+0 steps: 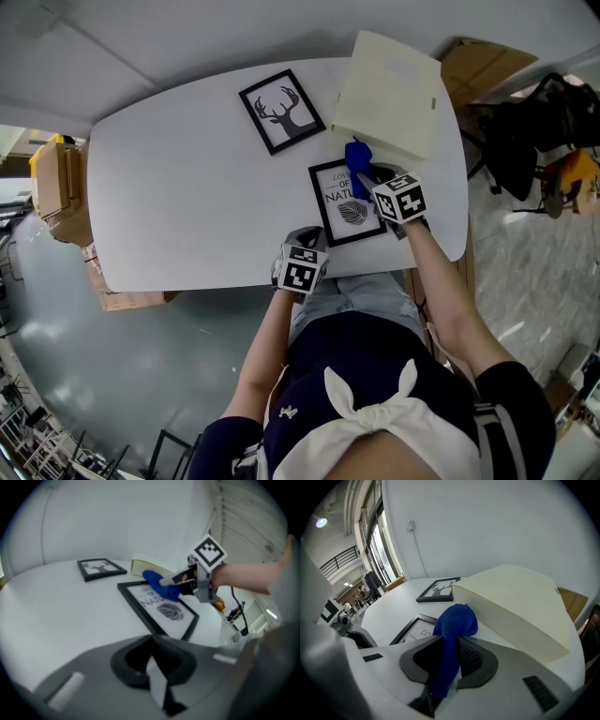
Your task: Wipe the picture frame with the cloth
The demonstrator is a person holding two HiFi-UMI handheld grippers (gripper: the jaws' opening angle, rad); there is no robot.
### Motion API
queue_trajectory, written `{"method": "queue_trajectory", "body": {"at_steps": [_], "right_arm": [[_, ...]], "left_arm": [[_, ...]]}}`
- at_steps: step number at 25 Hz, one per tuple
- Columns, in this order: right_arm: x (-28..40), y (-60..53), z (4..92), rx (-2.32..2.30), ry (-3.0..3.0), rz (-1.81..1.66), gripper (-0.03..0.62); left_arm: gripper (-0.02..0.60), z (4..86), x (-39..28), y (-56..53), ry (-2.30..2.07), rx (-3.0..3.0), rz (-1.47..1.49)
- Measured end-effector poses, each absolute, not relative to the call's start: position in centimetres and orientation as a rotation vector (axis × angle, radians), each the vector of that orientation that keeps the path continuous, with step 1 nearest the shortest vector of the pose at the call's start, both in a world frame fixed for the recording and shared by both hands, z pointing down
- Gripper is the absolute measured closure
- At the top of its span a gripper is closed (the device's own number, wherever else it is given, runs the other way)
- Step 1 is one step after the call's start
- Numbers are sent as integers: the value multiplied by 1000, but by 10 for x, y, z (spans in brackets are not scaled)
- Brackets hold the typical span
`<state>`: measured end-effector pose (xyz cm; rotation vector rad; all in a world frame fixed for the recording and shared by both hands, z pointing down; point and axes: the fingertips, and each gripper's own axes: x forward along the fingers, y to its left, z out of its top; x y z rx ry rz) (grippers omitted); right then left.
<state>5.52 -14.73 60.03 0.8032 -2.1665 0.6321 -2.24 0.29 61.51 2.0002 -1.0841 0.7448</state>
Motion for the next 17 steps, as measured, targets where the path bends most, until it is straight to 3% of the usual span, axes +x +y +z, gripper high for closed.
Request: {"method": "queue_trajectory", "body": {"at_steps": [17], "right_arm": [[57, -146, 599, 807, -2176, 634, 511]], "left_arm": [[581, 614, -22, 3, -1074, 1979, 711]]}}
